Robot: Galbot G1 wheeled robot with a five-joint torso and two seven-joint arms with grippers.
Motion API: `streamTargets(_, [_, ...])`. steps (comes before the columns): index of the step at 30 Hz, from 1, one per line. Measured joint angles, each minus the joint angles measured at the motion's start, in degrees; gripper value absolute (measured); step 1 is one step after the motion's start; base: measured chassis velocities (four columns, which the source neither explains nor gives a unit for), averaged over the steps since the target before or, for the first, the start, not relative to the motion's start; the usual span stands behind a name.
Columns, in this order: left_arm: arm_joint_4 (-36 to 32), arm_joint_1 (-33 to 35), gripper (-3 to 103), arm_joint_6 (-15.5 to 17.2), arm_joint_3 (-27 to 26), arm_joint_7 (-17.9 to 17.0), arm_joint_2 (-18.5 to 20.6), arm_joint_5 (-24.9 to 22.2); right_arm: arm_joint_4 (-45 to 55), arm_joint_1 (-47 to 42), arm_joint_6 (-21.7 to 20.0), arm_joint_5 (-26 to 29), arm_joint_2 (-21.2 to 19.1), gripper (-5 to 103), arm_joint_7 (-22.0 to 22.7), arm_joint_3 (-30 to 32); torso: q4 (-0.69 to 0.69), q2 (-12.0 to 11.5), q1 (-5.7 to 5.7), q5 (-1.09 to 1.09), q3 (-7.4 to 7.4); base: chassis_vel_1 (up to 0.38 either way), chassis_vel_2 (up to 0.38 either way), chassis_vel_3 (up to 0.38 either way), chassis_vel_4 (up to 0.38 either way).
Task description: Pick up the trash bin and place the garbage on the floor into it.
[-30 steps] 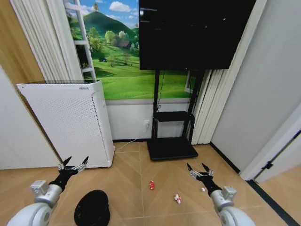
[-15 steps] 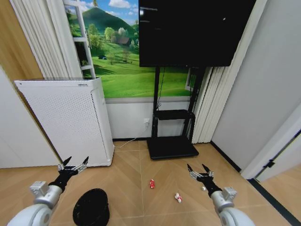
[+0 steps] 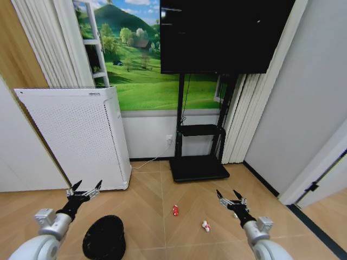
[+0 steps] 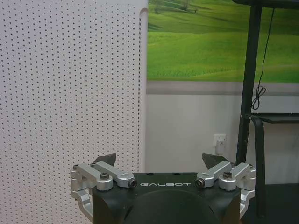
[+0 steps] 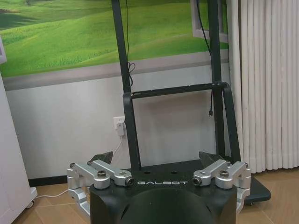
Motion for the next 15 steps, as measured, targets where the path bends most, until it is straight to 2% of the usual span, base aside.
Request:
streamTargets(8, [0.1, -0.04, 100, 0.2, 0.12, 0.1, -0.21, 0.24, -0.63, 0.83, 0.6, -0.04, 0.26, 100, -0.67, -0.65, 0.0, -1.7, -0.58, 0.0, -1.11, 0.0, 0.0, 0.0, 0.0])
streamTargets(10, [0.13, 0.13, 100, 0.25, 0.26, 0.33, -0.46, 0.6, -2.21, 1.64, 3.98, -0.96, 0.68, 100, -1.06, -1.08, 0.01, -2.41, -0.85, 0.0, -1.55, 0.0, 0.0, 0.0, 0.0])
streamTargets(15, [0.12, 0.43, 100, 0.31, 0.41, 0.6, -0.55, 0.72, -3.27, 2.1, 7.79, -0.65, 1.15, 100, -1.21, -1.19, 0.0, -3.28, -1.15, 0.0, -2.11, 0.0, 0.0, 0.0, 0.0])
